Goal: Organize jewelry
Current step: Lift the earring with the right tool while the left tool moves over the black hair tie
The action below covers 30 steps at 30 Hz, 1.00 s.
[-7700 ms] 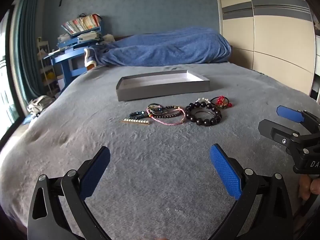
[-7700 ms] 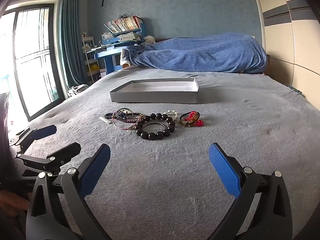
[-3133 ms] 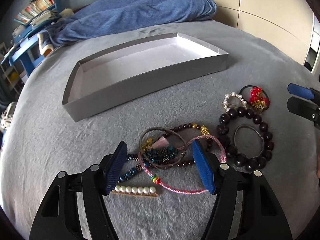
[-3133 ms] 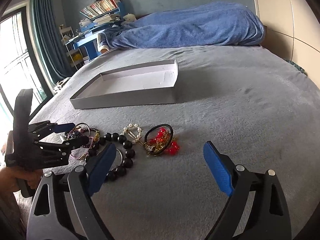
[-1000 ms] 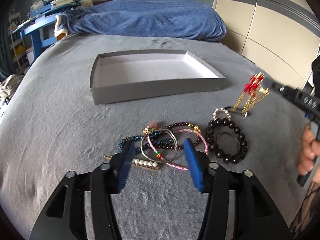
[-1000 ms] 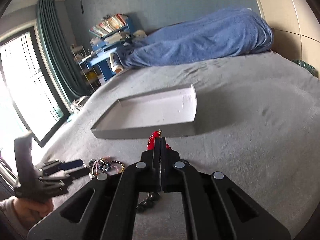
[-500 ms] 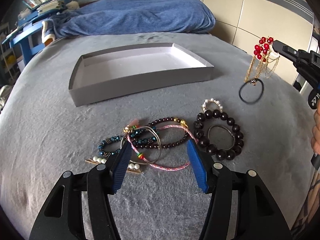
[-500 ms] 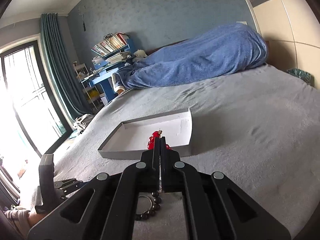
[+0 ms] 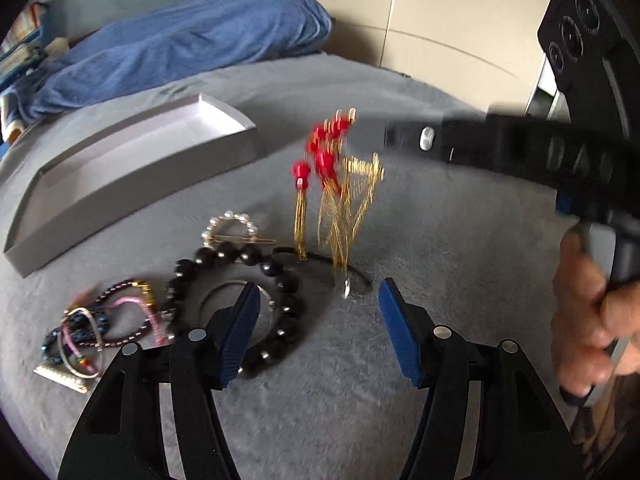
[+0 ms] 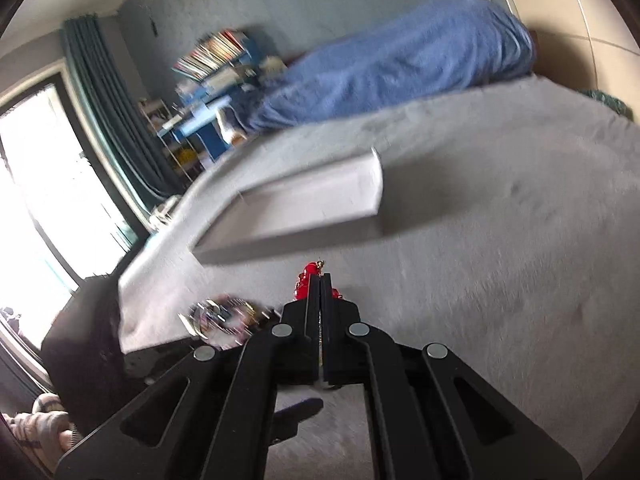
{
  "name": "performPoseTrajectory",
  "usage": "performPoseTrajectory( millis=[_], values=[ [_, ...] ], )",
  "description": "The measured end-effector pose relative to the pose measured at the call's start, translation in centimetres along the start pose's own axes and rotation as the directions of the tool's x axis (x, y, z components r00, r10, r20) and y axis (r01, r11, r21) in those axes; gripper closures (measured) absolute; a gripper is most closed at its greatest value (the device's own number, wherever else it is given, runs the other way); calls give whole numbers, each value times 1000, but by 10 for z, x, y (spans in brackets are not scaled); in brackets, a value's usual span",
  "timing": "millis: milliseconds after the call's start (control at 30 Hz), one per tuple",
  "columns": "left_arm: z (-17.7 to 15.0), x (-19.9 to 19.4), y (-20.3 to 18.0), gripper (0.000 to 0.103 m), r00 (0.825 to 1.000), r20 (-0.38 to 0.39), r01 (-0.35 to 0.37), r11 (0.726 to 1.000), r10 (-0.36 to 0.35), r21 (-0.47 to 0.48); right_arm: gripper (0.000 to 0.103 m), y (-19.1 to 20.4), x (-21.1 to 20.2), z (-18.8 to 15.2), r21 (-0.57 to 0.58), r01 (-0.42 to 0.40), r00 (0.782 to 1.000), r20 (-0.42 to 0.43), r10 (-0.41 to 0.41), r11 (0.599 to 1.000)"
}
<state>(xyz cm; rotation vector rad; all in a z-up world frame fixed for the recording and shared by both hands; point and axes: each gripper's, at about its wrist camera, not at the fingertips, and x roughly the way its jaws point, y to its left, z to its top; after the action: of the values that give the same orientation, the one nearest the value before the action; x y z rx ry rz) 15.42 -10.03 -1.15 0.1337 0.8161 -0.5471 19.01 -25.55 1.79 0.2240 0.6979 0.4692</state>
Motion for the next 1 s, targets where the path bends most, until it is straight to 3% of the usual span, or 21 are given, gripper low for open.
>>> performPoseTrajectory(
  millis=[233, 433, 600, 767, 833, 1000],
  values=[
    [11, 15, 2, 40, 999, -39, 1, 1000, -1, 2, 103, -29, 12, -10, 70, 51, 999, -11, -50, 996],
    [20, 29, 0, 40, 997, -69, -42, 999, 44, 25, 103, -51, 7, -10, 155, 86, 995, 26, -91, 984],
    [21, 33, -1, 47, 995, -88, -51, 998, 54, 26, 103, -66, -3, -8, 220, 106, 991, 61, -122, 970],
    [18, 22, -7, 51, 997, -58, -58, 998, 60, 32, 103, -77, -5, -8, 272, 108, 989, 64, -130, 956],
    [17, 13, -14, 51, 998, -26, -58, 997, 59, 49, 103, -79, -4, -9, 281, 104, 990, 61, -126, 954],
    [12, 18, -32, 51, 993, -69, -88, 987, 98, 135, 103, -81, -3, -9, 281, 93, 992, 62, -114, 955]
  ],
)
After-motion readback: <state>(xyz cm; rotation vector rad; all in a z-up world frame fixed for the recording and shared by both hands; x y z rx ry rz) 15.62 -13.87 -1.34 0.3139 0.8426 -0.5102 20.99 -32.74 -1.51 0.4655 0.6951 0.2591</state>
